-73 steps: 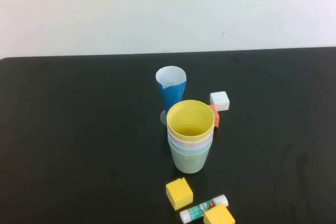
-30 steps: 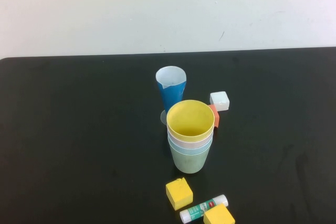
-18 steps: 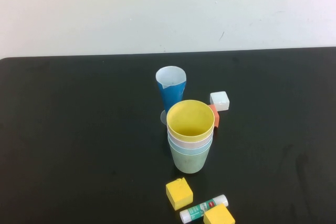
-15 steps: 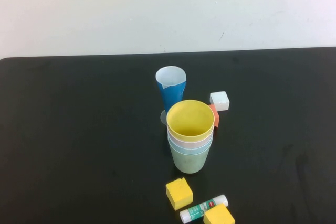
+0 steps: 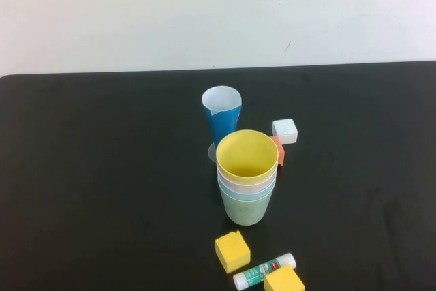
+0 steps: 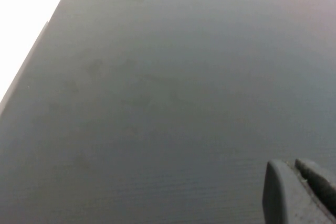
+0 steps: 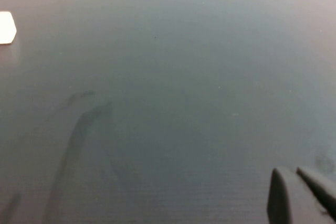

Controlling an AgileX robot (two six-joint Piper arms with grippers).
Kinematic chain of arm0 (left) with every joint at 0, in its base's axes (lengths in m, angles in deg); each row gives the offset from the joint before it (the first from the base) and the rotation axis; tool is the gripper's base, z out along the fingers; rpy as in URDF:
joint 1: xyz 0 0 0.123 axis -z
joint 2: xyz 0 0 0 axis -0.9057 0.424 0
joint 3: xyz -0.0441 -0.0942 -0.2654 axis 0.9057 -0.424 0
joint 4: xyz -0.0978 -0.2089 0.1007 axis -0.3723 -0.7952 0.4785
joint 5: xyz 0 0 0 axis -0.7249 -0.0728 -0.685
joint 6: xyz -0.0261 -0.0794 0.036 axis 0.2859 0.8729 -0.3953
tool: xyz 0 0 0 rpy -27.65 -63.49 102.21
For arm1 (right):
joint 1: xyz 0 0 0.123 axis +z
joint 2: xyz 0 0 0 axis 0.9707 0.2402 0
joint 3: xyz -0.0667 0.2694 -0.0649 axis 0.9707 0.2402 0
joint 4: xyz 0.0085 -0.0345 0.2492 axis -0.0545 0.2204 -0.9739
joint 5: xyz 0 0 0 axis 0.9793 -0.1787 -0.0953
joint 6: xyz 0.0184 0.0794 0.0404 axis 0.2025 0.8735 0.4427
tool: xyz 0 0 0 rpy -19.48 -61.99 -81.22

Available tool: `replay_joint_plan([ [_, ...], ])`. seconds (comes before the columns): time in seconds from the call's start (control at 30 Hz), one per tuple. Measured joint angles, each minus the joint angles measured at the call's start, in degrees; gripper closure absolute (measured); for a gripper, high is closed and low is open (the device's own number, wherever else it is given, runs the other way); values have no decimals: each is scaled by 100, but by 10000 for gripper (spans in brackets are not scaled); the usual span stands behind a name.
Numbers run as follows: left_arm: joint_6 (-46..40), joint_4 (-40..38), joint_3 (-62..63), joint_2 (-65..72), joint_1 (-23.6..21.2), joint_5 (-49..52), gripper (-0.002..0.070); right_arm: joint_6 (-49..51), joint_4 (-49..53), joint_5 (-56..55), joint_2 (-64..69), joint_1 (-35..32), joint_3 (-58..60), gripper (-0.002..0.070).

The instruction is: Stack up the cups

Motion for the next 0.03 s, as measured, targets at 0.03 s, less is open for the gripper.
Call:
replay_joint_plan([
  [0.03, 0, 0, 0, 0, 0, 0, 676, 0, 0, 0, 0, 0, 0, 679],
])
